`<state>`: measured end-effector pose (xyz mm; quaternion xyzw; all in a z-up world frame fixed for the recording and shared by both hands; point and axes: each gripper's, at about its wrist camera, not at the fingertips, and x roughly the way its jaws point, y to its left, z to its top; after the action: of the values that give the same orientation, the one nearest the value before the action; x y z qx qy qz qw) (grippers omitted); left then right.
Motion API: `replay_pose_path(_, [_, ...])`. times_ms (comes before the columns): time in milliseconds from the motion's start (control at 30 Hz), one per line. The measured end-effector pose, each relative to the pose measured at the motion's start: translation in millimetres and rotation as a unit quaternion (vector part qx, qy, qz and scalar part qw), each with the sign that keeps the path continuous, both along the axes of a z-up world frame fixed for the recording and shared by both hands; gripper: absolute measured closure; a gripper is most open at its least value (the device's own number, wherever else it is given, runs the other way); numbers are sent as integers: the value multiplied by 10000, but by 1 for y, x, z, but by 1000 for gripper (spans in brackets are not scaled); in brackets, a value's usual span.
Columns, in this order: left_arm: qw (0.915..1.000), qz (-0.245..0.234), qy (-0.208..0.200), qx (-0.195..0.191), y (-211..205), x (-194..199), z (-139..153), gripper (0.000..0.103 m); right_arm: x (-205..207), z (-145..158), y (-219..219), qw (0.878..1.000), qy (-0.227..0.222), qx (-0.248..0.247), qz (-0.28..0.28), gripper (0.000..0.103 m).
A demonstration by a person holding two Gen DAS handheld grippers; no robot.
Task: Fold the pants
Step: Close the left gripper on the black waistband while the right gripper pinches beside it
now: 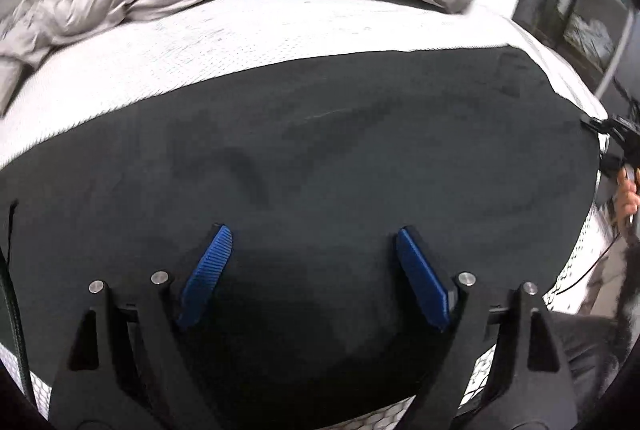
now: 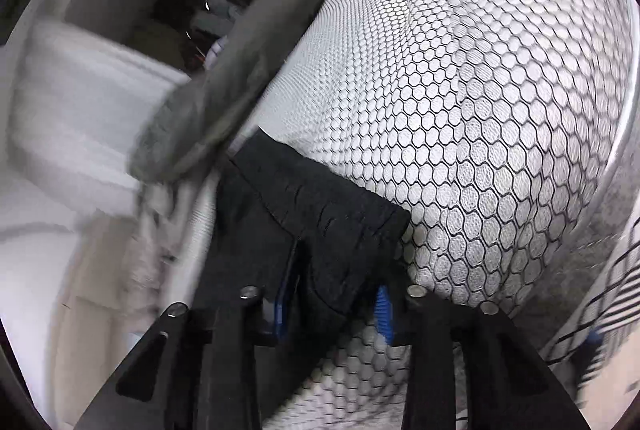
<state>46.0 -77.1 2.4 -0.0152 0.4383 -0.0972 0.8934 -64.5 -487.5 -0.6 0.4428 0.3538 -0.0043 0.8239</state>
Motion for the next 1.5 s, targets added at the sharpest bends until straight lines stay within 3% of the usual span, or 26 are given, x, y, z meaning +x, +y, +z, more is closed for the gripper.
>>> replay_pose_path(67, [10000, 24, 5, -95, 7, -4, 0, 20, 1, 3, -3, 9990, -326, 305, 26, 57])
replay_pose_path(100, [10000, 11, 0, -95, 9, -6, 0, 20, -2, 3, -4, 9992, -325, 234, 14, 62])
replay_pose_path(133, [10000, 6, 0, -93, 10, -7, 0, 20, 1, 6, -4, 9996, -270, 59, -30, 82])
replay_pose_path(167, [10000, 5, 2, -95, 12, -7, 0, 20, 7, 11, 3, 9996, -222, -185, -58, 87])
replay_pose_path(267, [9998, 49, 29, -168, 18, -11, 2, 20, 17, 54, 37, 9936, -720, -852, 193, 91])
replay_pose_path(367, [9997, 154, 68, -179, 28, -14, 5, 20, 32, 96, 92, 9802, -1299, -1057, 1055, 92])
replay_pose_path(500, [9990, 403, 100, -177, 50, -18, 9, 20, 60, 117, 218, 9326, -1651, -1176, 2988, 89])
replay_pose_path(533, [9985, 484, 105, -219, 58, -19, 10, 20, 62, 112, 247, 9163, -1596, -1134, 3495, 78])
replay_pose_path(567, [9979, 575, 118, -264, 64, -21, 10, 20, 66, 99, 282, 8923, -1394, -1050, 4165, 52])
replay_pose_path(600, [9972, 668, 136, -308, 70, -22, 11, 20, 69, 88, 303, 8742, -1201, -1032, 4590, 43])
replay_pose_path(633, [9964, 740, 161, -378, 77, -23, 11, 20, 69, 75, 323, 8528, -963, -1168, 4998, 41])
replay_pose_path(700, [9952, 767, 175, -577, 86, -25, 13, 20, 65, 67, 332, 8424, -851, -1506, 5103, 41])
replay_pose_path(767, [9940, 699, 187, -817, 89, -25, 14, 20, 65, 72, 312, 8499, -947, -1351, 5004, 40])
replay_pose_path(833, [9922, 479, 202, -1137, 84, -22, 17, 22, 65, 88, 278, 8752, -1231, -1125, 4540, 34])
replay_pose_path(867, [9909, 332, 233, -1280, 80, -19, 17, 32, 67, 92, 256, 8927, -1287, -1241, 4136, 31])
replay_pose_path(900, [9888, 149, 290, -1457, 73, -15, 18, 42, 61, 92, 240, 9027, -1227, -1413, 3875, 31])
replay_pose_path(1000, [9804, -353, 539, -1862, 47, -1, 15, 45, 71, 68, 206, 9249, -560, -1928, 3228, 32])
replay_pose_path(1100, [9693, -637, 837, -2223, 26, 17, 4, 45, 75, 37, 194, 9252, 15, -1910, 3279, 34])
replay_pose_path(1267, [9545, -620, 1058, -2718, 16, 42, -9, 45, 75, 28, 197, 8998, 51, -2461, 3602, 34])
replay_pose_path(1367, [9572, -366, 1089, -2655, 14, 53, -10, 76, 77, 26, 202, 8929, 41, -2625, 3659, 34])
replay_pose_path(1500, [9622, -148, 718, -2621, 20, 46, 3, 94, 73, 15, 207, 8959, -26, -2572, 3623, 33])
